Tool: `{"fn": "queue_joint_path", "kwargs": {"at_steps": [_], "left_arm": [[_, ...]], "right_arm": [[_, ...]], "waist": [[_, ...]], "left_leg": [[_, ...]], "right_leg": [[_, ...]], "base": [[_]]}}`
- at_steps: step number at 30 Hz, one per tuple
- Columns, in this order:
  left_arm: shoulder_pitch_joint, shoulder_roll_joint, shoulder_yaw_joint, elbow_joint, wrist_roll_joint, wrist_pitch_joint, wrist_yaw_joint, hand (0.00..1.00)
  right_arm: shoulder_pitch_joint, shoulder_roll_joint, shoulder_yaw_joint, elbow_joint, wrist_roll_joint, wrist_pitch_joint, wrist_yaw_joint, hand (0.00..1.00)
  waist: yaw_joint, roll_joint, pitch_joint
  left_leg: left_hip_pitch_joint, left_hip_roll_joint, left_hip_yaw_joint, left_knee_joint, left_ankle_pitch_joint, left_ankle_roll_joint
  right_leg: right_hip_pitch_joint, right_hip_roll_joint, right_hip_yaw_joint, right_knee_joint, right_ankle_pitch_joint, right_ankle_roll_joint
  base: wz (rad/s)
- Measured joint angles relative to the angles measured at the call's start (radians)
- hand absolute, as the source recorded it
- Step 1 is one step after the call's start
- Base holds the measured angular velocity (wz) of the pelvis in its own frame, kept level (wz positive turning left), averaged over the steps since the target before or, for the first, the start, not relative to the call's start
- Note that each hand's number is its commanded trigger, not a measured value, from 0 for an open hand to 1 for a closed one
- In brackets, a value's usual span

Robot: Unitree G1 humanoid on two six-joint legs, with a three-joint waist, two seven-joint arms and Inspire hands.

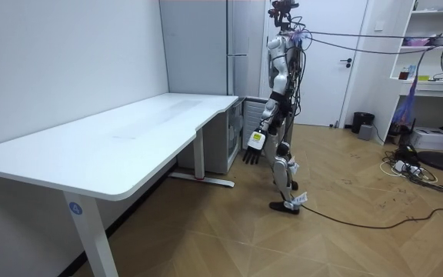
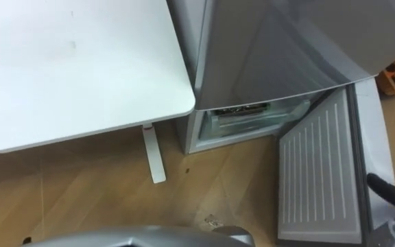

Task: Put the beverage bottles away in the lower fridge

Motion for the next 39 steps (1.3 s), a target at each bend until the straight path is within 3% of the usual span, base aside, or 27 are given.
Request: {"fn": "queue_joint_path", "kwargs": {"at_steps": [5, 12, 16, 22, 25, 27, 31, 32, 33, 34, 35, 36, 37, 38, 39], "left_arm": [[0.0, 0.0, 0.012, -0.006, 0.021, 0.019, -0.001, 0.0], [0.002, 0.001, 0.012, -0.006, 0.023, 0.04, -0.045, 0.0], [0.001, 0.005, 0.013, -0.007, 0.021, 0.047, -0.07, 0.0], [-0.005, 0.006, 0.013, -0.007, 0.044, 0.059, -0.091, 0.0], [-0.006, 0.005, 0.012, -0.007, 0.043, 0.063, -0.094, 0.0], [-0.008, -0.001, 0.012, -0.007, 0.044, 0.072, -0.095, 0.0], [-0.031, -0.003, 0.011, -0.007, 0.041, 0.074, -0.096, 0.0], [-0.037, -0.006, 0.01, -0.007, 0.041, 0.074, -0.096, 0.0], [-0.046, -0.007, 0.006, -0.008, 0.042, 0.074, -0.094, 0.0], [-0.047, -0.006, 0.007, -0.009, 0.042, 0.071, -0.092, 0.0], [-0.043, 0.01, 0.011, -0.008, 0.042, 0.064, -0.085, 0.0], [-0.047, 0.01, 0.007, 0.01, 0.038, 0.07, -0.083, 0.0], [-0.055, 0.01, -0.003, 0.018, 0.035, 0.069, -0.084, 0.0], [-0.073, 0.01, -0.051, 0.027, 0.026, 0.064, -0.083, 0.0], [-0.089, 0.009, -0.112, 0.016, 0.025, 0.058, -0.082, 0.0]], "right_arm": [[-0.038, -0.066, -0.003, 0.135, 0.065, 0.016, 0.036, 0.0], [-0.078, -0.113, -0.003, 0.273, 0.147, 0.05, 0.104, 0.0], [-0.063, -0.113, 0.005, 0.305, 0.229, 0.058, 0.162, 0.0], [-0.064, -0.113, 0.019, 0.338, 0.352, 0.08, 0.247, 0.0], [-0.066, -0.112, 0.067, 0.333, 0.417, 0.097, 0.293, 0.0], [-0.078, -0.11, 0.106, 0.311, 0.463, 0.105, 0.322, 0.0], [-0.075, -0.108, 0.174, 0.207, 0.501, 0.114, 0.341, 0.0], [-0.073, -0.105, 0.193, 0.151, 0.5, 0.113, 0.345, 0.0], [-0.06, -0.096, 0.212, 0.079, 0.499, 0.114, 0.348, 0.0], [-0.049, -0.086, 0.224, 0.028, 0.497, 0.114, 0.349, 0.0], [-0.042, -0.055, 0.249, -0.077, 0.49, 0.115, 0.354, 0.0], [-0.042, -0.035, 0.281, -0.16, 0.482, 0.109, 0.346, 0.0], [-0.035, -0.025, 0.303, -0.185, 0.48, 0.106, 0.341, 0.0], [-0.014, 0.0, 0.317, -0.208, 0.46, 0.082, 0.331, 0.0], [0.004, 0.021, 0.305, -0.229, 0.417, 0.069, 0.311, 0.0]], "waist": [[0.002, 0.004, 0.0003], [0.004, -0.019, 0.0047], [0.027, -0.029, 0.0011], [0.03, -0.032, 0.002], [0.038, -0.028, 0.0025], [0.063, -0.026, 0.0061], [0.067, -0.023, 0.009], [0.077, -0.008, 0.0075], [0.085, 0.0, 0.0225], [0.085, 0.001, 0.0198], [0.089, -0.01, 0.0107], [0.079, -0.015, 0.0084], [0.065, -0.022, 0.0097], [0.041, -0.044, 0.0082], [0.046, -0.065, 0.0141]], "left_leg": [[0.01, -0.002, -0.032, -0.007, 0.002, 0.003], [0.024, -0.002, -0.051, -0.011, 0.002, 0.004], [0.026, -0.002, -0.048, -0.01, 0.002, 0.004], [0.025, -0.002, -0.067, -0.01, 0.002, 0.004], [0.033, -0.002, -0.069, -0.011, 0.006, 0.006], [0.044, -0.002, -0.077, -0.011, 0.009, 0.009], [0.044, -0.001, -0.078, -0.013, 0.009, 0.009], [0.054, 0.006, -0.104, -0.014, 0.01, 0.011], [0.064, 0.02, -0.159, -0.015, 0.013, 0.013], [0.065, 0.034, -0.187, -0.013, 0.013, 0.013], [0.04, 0.032, -0.197, -0.006, 0.012, 0.011], [-0.001, 0.036, -0.161, 0.045, -0.009, -0.031], [-0.032, 0.03, -0.124, 0.076, -0.019, -0.039], [-0.11, -0.003, -0.051, 0.078, -0.025, -0.029], [-0.215, -0.052, -0.008, 0.074, 0.019, 0.027]], "right_leg": [[0.008, 0.0, -0.002, 0.001, 0.0, 0.0], [0.027, 0.001, -0.009, -0.001, 0.0, 0.0], [0.029, 0.001, -0.009, -0.004, 0.0, 0.0], [0.03, 0.001, -0.025, -0.003, 0.0, 0.0], [0.027, 0.002, -0.03, 0.007, 0.0, 0.0], [0.025, 0.003, -0.031, 0.013, 0.0, -0.001], [0.032, 0.004, -0.032, 0.007, 0.003, -0.005], [0.013, 0.01, -0.033, 0.045, 0.002, -0.008], [-0.034, 0.022, -0.034, 0.116, -0.007, -0.029], [-0.051, 0.035, -0.025, 0.12, -0.028, -0.053], [-0.059, 0.078, 0.025, 0.006, 0.0, -0.071], [-0.046, 0.068, -0.008, -0.022, 0.035, -0.07], [-0.045, 0.058, 0.004, -0.024, 0.037, -0.07], [-0.036, 0.029, 0.06, -0.033, 0.038, -0.069], [-0.031, -0.007, 0.098, -0.032, 0.035, -0.064]], "base": [[0.01], [0.07], [-0.03], [0.02], [-0.11], [-0.28], [0.05], [-0.27], [-0.34], [-0.51], [-0.42], [-0.24], [0.48], [0.93], [0.85]]}}
